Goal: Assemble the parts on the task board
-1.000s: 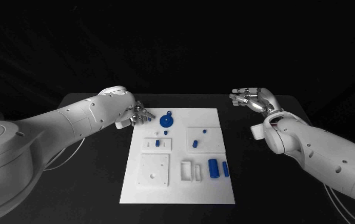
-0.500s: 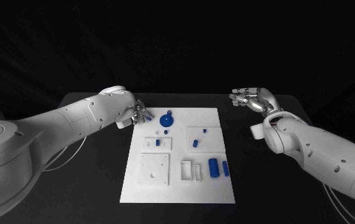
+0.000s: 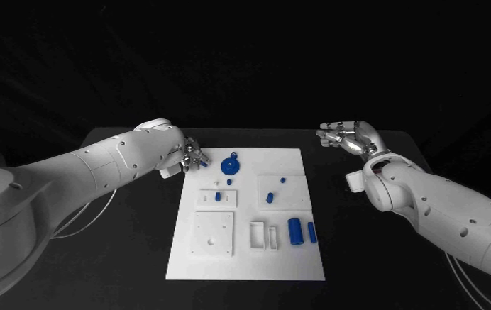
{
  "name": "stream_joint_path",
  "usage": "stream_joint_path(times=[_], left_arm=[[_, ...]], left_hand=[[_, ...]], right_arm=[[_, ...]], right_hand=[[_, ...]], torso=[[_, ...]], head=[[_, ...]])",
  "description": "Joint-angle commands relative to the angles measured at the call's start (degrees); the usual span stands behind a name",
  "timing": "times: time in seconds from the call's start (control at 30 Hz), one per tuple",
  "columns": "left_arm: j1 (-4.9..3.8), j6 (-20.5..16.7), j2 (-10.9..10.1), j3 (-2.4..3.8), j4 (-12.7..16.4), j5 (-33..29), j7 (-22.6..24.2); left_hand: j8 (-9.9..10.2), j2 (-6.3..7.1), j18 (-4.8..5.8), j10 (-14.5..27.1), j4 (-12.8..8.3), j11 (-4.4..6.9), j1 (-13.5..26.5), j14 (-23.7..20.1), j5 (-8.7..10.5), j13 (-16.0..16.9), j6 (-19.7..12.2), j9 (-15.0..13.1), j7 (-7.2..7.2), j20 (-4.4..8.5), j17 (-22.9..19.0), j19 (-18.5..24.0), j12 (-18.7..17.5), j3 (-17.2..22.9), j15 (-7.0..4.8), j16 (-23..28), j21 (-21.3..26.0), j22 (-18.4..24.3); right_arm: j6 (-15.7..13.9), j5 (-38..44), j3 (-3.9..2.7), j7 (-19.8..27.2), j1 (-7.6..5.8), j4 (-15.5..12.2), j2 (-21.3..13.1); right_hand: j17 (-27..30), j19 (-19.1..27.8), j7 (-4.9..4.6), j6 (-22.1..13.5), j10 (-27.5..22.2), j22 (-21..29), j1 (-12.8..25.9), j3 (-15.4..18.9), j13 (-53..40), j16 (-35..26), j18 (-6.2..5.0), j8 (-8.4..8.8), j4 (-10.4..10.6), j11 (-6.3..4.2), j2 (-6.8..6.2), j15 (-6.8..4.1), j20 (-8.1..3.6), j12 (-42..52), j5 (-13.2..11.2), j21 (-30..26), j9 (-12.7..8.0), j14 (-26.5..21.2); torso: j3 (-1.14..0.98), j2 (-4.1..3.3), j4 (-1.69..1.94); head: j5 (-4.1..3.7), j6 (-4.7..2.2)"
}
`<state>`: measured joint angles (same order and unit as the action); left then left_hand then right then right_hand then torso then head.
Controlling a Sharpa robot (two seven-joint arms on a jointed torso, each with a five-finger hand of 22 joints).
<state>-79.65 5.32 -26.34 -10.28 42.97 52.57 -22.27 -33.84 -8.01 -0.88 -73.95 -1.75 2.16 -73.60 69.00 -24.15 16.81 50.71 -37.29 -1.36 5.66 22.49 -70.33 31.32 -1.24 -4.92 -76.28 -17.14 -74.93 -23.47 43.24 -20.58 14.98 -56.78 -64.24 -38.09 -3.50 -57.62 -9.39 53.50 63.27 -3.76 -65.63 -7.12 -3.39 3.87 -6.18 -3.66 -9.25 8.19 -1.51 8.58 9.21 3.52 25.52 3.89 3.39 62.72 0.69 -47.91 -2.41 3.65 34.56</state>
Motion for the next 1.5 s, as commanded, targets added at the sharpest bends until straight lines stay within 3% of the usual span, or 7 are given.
stream_joint_path(times=[0.03, 0.23, 0.63, 0.8, 1.03, 1.13, 1.5], left_arm=[[-0.05, -1.31, -0.52, 0.11, 1.05, -0.55, -0.12], [-0.31, -3.5, -2.82, 0.22, 5.14, -1.65, -1.79], [-0.82, -9.46, -10.55, 0.28, 19.64, -2.36, -6.97], [-0.85, -11.34, -13.33, 0.22, 25.19, -1.24, -9.02], [-0.83, -13.96, -15.54, -0.13, 30.56, 1.01, -10.4], [-0.79, -15.53, -16.18, -0.48, 32.58, 2.27, -10.62], [-0.61, -18.88, -17.48, -2.74, 37.04, 6.31, -10.8]], left_hand=[[-1.09, -0.47, 0.11, -0.92, -0.9, 0.25, 0.48, 0.69, -0.46, 0.01, 0.72, -4.61, 0.74, 0.64, 0.38, -0.2, -0.19, 1.9, -0.29, -0.27, -0.52, -1.19], [-0.28, 0.18, 0.19, -2.27, -1.53, 0.59, 1.82, 1.68, -1.35, 0.23, 1.74, -7.52, 1.06, 0.98, 1.94, -0.49, -0.88, 3.69, -0.62, 0.32, -1.31, -1.13], [0.3, 0.52, 0.22, -3.9, -2.24, 1.03, 2.44, 3.15, -2.31, 0.49, 3.01, -8.92, 1.43, 1.41, 3.73, -1.19, -1.56, 4.48, -1.06, 1.12, -2.08, -1.09], [0.6, 0.73, 0.2, -4.89, -2.5, 1.31, 2.73, 4.09, -2.83, 0.71, 3.64, -9.1, 1.63, 1.69, 4.7, -1.85, -1.69, 4.59, -1.34, 1.18, -2.68, -1.17], [1.07, 0.94, 0.17, -6.0, -2.73, 1.69, 3.02, 5.46, -3.43, 1.54, 4.35, -9.2, 1.89, 2.1, 6.42, -2.44, -1.29, 4.63, -1.75, 0.95, -4.3, -1.18], [1.3, 1.05, 0.16, -6.31, -2.73, 1.77, 3.07, 5.87, -3.57, 1.58, 4.61, -9.17, 1.95, 2.19, 7.14, -2.51, -1.55, 4.63, -1.83, 1.19, -4.77, -1.14], [1.77, 1.18, 0.11, -6.98, -2.67, 1.87, 3.04, 6.61, -3.68, 1.73, 5.08, -9.14, 2.02, 2.29, 8.75, -2.52, -2.04, 4.61, -1.94, 1.65, -5.4, -1.08]], right_arm=[[1.09, 0.44, -0.03, 0.18, -0.01, 0.04, -0.01], [1.06, 0.42, -0.03, 0.16, 0.0, -0.02, -0.26], [1.04, 0.62, -0.02, 0.16, 0.0, 0.08, -0.74], [1.18, 1.75, -0.02, 0.31, 0.01, 0.44, -0.59], [1.26, 2.18, -0.02, 0.4, 0.04, 0.68, -0.49], [1.31, 2.25, -0.02, 0.43, 0.06, 0.73, -0.43], [1.44, 2.63, -0.02, 0.49, 0.15, 0.9, -0.28]], right_hand=[[0.07, 0.23, 0.03, -0.07, -0.39, 0.07, 0.16, 0.02, 0.07, -0.36, -1.09, 0.27, 0.09, 0.03, 0.34, 0.0, -0.1, -0.18, 0.31, -0.07, -0.02, -0.37], [0.07, 0.26, 0.02, -0.12, -0.4, 0.07, 0.29, 0.04, 0.07, -0.36, -1.08, 0.27, 0.23, 0.05, 0.36, 0.01, -0.09, -0.18, 0.5, -0.08, -0.02, -0.38], [0.07, 0.27, 0.02, -0.15, -0.43, 0.07, 0.25, 0.05, 0.07, -0.36, -1.08, 0.28, 0.25, 0.05, 0.36, 0.01, -0.09, -0.18, 0.56, -0.08, -0.02, -0.39], [0.07, 0.27, 0.01, -0.17, -0.44, 0.07, 0.18, 0.05, 0.07, -0.36, -1.09, 0.27, 0.26, 0.05, 0.36, 0.01, -0.09, -0.17, 0.65, -0.07, -0.02, -0.39], [0.07, 0.27, 0.01, -0.17, -0.44, 0.07, 0.18, 0.05, 0.07, -0.36, -1.09, 0.27, 0.26, 0.05, 0.36, 0.01, -0.09, -0.17, 0.65, -0.07, -0.02, -0.39], [0.07, 0.26, 0.02, -0.17, -0.44, 0.07, 0.15, 0.06, 0.07, -0.36, -1.1, 0.28, 0.31, 0.06, 0.35, 0.02, -0.09, -0.16, 0.69, -0.07, -0.02, -0.4], [0.07, 0.26, 0.02, -0.17, -0.44, 0.07, 0.15, 0.06, 0.07, -0.36, -1.1, 0.28, 0.31, 0.06, 0.35, 0.02, -0.09, -0.16, 0.69, -0.07, -0.02, -0.4]], torso=[[0.03, 0.04, 0.04], [0.01, 0.08, 0.18], [0.3, 0.59, 0.93], [0.4, 0.68, 1.07], [0.4, 0.61, 1.02], [0.34, 0.62, 1.01], [0.28, 0.57, 0.88]], head=[[0.01, 0.09], [0.25, 0.13], [0.04, 1.19], [0.16, 1.53], [0.59, 1.8], [0.79, 2.04], [1.11, 2.45]])
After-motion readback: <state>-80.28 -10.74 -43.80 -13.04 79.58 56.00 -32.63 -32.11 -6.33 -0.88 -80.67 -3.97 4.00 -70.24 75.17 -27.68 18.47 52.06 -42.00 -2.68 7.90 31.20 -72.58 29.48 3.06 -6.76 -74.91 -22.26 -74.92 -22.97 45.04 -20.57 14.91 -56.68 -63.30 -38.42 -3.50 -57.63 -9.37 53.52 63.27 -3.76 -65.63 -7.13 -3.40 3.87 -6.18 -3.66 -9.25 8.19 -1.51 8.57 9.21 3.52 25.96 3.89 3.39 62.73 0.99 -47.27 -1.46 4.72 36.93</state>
